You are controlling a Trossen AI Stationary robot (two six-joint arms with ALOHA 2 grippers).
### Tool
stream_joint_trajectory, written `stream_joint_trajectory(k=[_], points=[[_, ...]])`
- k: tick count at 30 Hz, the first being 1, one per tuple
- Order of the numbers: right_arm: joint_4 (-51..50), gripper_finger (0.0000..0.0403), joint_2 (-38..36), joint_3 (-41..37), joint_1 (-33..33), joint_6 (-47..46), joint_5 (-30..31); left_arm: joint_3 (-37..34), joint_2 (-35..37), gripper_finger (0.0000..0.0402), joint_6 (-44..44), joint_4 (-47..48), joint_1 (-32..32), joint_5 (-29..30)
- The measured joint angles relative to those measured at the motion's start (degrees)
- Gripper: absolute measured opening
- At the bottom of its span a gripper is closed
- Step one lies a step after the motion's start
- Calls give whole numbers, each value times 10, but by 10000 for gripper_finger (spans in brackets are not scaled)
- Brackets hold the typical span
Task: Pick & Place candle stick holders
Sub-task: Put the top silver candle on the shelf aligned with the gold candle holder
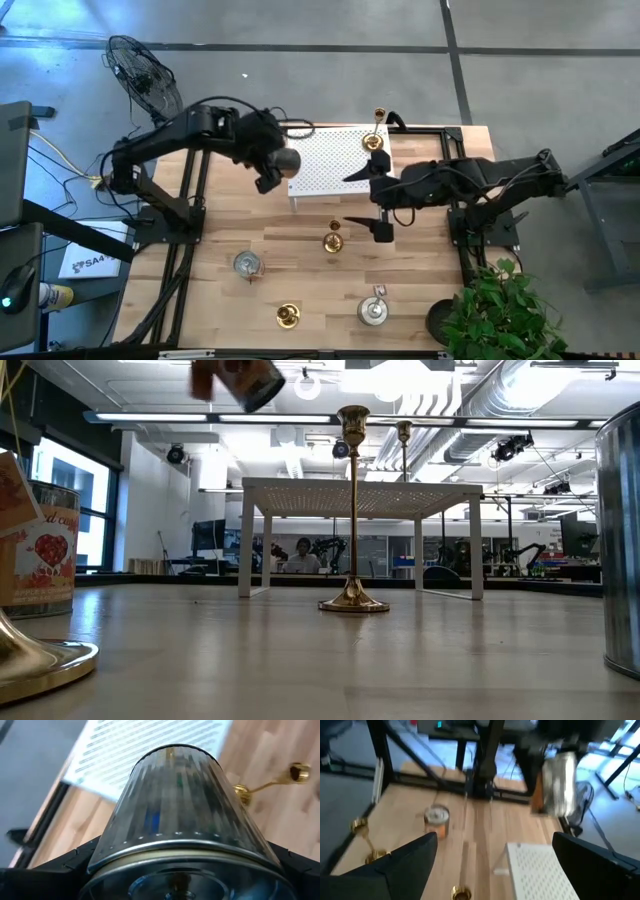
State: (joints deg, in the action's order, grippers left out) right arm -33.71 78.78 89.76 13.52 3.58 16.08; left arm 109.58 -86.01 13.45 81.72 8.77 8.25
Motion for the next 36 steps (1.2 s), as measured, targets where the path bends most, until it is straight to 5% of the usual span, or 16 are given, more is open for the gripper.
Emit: stream_joint_trajectory(k=[10,27,36], points=[[78,389,0,0,1,-48,0,0,-4,352,-27,-80,-50,-2],[80,390,87,0,-16,59,49,1,-41,352,-42,-87,-77,-9],[84,390,92,0,-8,56,-61,1,-67,352,-48,-86,-78,-45]])
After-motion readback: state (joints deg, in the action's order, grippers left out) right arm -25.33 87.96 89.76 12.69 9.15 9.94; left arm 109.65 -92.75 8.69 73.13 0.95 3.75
